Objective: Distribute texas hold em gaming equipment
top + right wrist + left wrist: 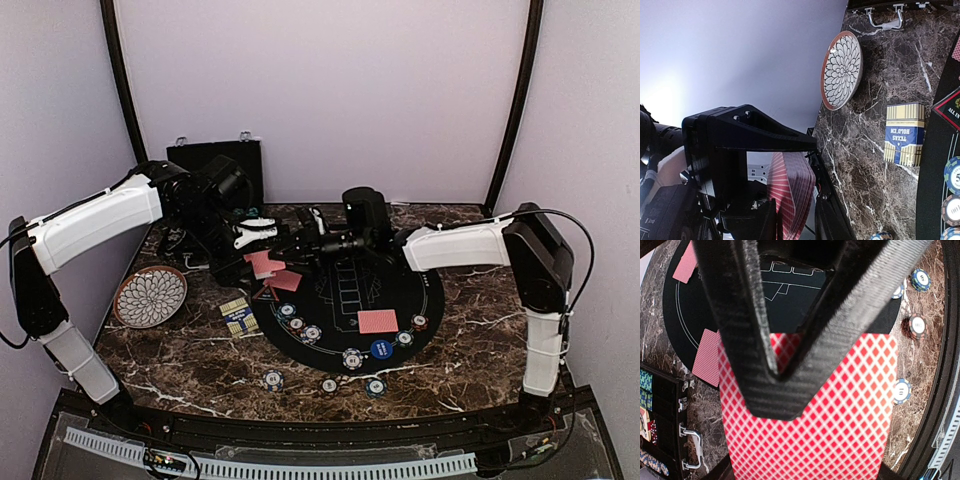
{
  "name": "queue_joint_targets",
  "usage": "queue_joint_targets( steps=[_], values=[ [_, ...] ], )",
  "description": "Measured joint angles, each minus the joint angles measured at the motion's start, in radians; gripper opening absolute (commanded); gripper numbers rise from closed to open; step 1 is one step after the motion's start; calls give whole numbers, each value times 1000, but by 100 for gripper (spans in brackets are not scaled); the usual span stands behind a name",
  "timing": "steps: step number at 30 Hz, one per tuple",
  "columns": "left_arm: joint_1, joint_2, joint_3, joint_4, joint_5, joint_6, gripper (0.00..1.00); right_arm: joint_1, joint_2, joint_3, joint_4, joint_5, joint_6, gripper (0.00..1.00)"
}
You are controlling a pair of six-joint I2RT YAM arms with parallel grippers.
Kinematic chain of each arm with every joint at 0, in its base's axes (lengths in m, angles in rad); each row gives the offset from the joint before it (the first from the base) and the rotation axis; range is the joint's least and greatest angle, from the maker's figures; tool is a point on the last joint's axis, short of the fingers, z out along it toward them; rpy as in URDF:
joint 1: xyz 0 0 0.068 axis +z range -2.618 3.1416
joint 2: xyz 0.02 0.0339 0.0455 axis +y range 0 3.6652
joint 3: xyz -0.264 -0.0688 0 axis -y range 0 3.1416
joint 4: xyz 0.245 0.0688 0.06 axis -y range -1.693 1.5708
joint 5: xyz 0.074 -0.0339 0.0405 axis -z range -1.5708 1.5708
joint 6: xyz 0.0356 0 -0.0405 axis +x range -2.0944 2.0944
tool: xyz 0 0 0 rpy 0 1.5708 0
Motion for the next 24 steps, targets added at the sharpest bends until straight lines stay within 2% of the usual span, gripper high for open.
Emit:
queue_joint_targets(
  steps=[24],
  values=[
    [0,0,0,0,-9,2,2,-1,-77,-42,-45,-11,-10,1]
  ],
)
